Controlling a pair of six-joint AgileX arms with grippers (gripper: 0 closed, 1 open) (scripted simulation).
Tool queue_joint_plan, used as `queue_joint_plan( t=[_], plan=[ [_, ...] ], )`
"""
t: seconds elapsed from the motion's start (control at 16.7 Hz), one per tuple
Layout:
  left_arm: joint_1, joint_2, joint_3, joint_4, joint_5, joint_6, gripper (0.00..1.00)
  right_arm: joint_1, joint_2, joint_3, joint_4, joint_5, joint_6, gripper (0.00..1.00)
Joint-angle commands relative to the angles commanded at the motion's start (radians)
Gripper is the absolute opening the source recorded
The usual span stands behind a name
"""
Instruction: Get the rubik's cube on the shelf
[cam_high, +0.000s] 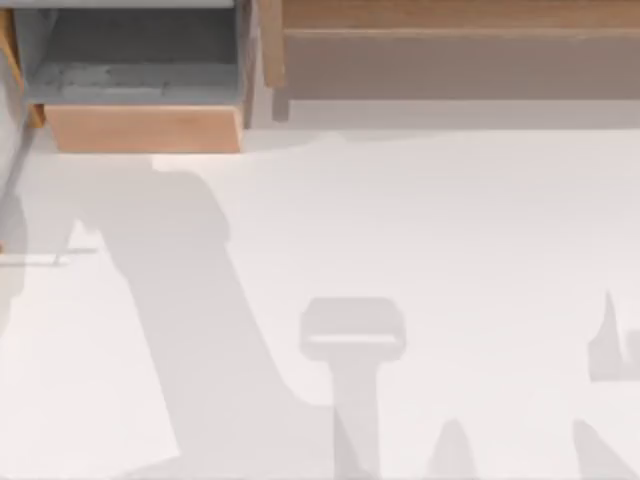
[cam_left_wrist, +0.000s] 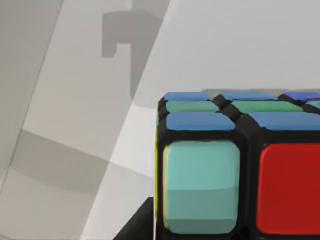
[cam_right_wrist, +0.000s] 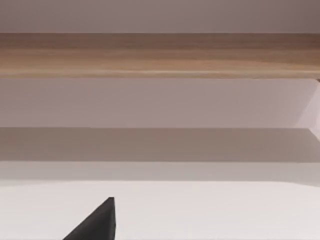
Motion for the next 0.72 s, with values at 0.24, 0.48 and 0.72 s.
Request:
queue_joint_plan(
  t=[0.24, 0.48, 0.72],
  plan=[
    [-0.006, -0.028, -0.007, -0.009, -0.007, 0.013, 0.00, 0.000, 0.000, 0.000, 0.000, 0.000, 0.000, 1.00],
    [-0.094, -0.194, -0.080, -0.026, -0.048, 0.076, 0.00, 0.000, 0.000, 0.000, 0.000, 0.000, 0.000, 1.00],
    [-0.323, -0.374, -0.279, 0.064, -0.092, 0.159, 0.00, 0.000, 0.000, 0.000, 0.000, 0.000, 0.000, 1.00]
  ],
)
